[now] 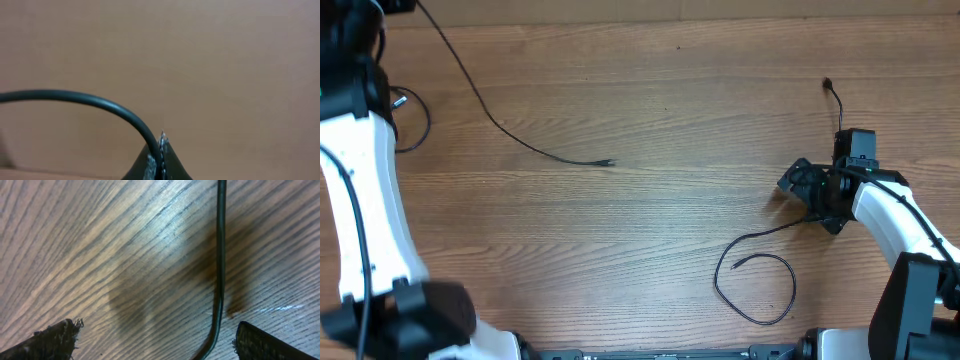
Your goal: Untangle cables
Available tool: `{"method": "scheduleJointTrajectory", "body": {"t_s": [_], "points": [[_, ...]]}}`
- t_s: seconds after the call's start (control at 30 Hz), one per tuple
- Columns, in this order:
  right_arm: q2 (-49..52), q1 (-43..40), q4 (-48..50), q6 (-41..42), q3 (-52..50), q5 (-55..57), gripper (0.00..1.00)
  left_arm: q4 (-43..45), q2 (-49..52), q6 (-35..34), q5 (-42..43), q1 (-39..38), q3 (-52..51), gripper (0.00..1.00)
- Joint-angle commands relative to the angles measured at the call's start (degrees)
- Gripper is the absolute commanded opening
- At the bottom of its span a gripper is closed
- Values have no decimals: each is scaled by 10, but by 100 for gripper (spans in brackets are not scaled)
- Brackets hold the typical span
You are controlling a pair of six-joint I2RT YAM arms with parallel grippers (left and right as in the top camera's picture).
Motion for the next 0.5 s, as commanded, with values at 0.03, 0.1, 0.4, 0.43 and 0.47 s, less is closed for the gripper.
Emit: {"method": "scheduleJointTrajectory", "body": {"t_s": [0.03,0.1,0.4,0.43,0.47], "points": [[-4,0,4,2,1,-3,100,-31,78,99,-52,-3,113,4],[-4,0,4,2,1,-3,100,-40,108,117,-50,-12,136,4],[-4,0,4,2,1,-3,100,-111,198,200,-95,-89,143,4],[-4,0,4,2,1,-3,100,-126,207,200,-87,-97,143,4],[-4,0,4,2,1,-3,100,-141,218,199,-83,-103,143,4]]}}
